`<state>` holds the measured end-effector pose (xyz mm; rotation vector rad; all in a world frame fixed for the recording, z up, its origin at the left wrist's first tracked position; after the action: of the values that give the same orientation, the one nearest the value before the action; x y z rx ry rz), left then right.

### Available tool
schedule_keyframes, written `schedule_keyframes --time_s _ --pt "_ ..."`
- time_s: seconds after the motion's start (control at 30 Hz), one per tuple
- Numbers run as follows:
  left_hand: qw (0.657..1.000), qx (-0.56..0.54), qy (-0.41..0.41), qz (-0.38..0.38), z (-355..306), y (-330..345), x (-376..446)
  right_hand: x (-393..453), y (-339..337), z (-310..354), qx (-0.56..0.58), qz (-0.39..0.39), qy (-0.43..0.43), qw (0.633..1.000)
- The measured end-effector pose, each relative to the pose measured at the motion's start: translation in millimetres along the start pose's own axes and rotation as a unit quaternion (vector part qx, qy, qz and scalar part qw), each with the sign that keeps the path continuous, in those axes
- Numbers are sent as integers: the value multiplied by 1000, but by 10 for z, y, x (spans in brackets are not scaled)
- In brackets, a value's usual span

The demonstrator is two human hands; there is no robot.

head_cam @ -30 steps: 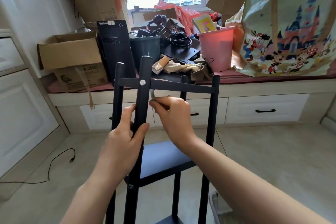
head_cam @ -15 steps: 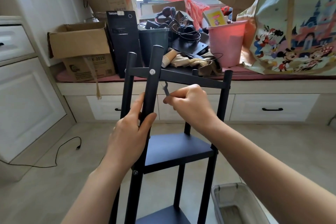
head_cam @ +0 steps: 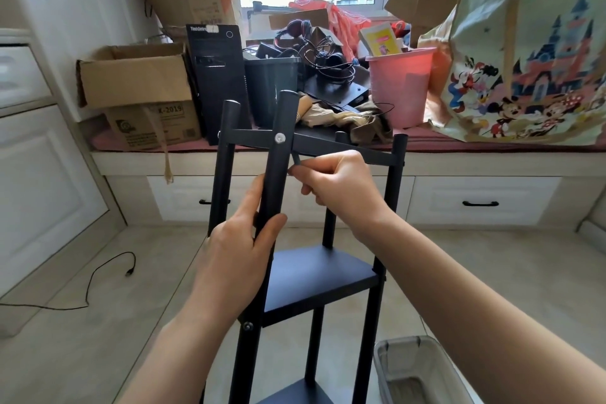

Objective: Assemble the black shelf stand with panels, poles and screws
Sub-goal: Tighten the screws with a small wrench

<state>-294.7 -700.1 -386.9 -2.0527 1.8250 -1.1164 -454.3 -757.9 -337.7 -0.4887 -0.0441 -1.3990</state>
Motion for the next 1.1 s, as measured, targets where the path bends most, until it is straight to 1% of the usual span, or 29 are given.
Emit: schedule_keyframes --time_s 0.13,0.33,0.47,0.6,0.67,0.77,0.83,0.97,1.1 --pt "1000 -2 2 4 -6 2 22 -5 13 14 -12 4 -14 1000" --pt "1000 -14 11 13 -66 -2 6 38 101 -53 33 -2 -41 999" --pt "999 -39 11 25 -22 -32 17 52 229 -52 15 -37 -91 995" --pt "998 -53 16 26 -12 -73 20 68 350 -77 29 -76 -121 989" --pt "998 -62 17 28 -19 -87 20 69 386 -60 16 -98 -137 986" --pt "995 -92 7 35 -20 -96 -4 57 415 -21 6 -112 -161 981" --pt "993 -114 5 38 -37 -108 -25 52 426 -9 9 -111 -175 978" --pt "990 -136 6 43 -40 -138 -23 56 471 -15 4 -81 -179 980" --pt "989 -142 -1 48 0 -149 -16 39 421 17 -38 -78 -180 980"
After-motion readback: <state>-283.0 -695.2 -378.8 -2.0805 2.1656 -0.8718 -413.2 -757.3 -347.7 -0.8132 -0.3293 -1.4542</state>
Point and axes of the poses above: each hand's wrist, its own x-axis towards the middle knuckle, its own y-axis out of the palm, z = x × y, the point moved 9 cm from there along x, towards the middle knuckle, and after that the axes turned 7 degrees about z, right-handed, at the moved point
